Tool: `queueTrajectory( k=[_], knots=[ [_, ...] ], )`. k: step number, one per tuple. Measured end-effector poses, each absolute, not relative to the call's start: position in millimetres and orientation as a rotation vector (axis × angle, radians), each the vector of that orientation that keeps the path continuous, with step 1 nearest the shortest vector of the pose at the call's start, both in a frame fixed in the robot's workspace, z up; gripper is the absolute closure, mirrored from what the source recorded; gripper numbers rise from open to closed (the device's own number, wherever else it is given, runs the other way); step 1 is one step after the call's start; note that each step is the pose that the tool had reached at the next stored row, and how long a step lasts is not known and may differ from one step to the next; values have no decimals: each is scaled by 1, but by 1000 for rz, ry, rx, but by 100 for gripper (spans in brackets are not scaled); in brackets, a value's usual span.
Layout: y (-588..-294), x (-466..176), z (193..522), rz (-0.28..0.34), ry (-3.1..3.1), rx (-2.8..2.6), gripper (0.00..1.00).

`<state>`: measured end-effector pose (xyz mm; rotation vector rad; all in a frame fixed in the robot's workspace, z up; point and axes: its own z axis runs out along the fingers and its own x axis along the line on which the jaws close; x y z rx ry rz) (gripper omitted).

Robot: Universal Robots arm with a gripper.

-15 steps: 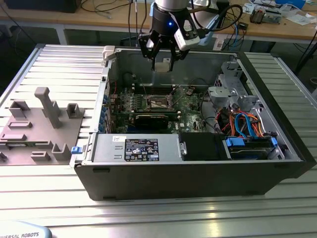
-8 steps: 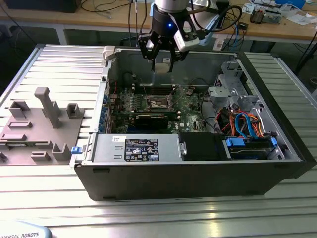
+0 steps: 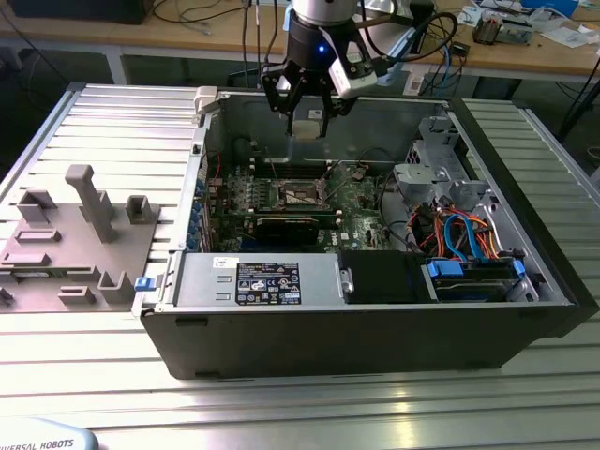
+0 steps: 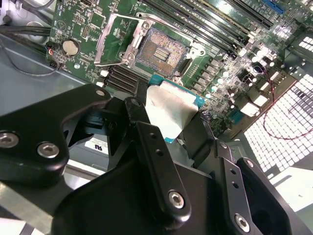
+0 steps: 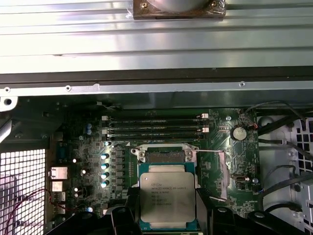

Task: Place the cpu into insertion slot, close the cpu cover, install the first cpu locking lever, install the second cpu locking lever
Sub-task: 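Place the cpu into insertion slot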

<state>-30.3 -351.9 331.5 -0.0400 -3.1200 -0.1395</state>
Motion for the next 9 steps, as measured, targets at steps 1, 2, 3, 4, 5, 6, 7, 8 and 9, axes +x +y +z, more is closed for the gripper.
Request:
queueTrajectory(
  k=[1, 2, 3, 4, 5, 6, 7, 8, 9],
  knots=[
    [-352, -30, 331, -140, -3120, -40, 46],
    [-352, -30, 331, -139, -3120, -40, 46],
    [-352, -30, 331, -140, -3120, -40, 46],
    [-352, -30, 331, -140, -3120, -40, 46],
    [-352, -30, 331, -140, -3120, -40, 46],
    [-352, -30, 330, -140, -3120, -40, 46],
    [-352, -30, 330, -139, -3120, -40, 46],
    [-352, -30, 330, -140, -3120, -40, 46],
    [-352, -30, 330, -140, -3120, -40, 46]
  ],
)
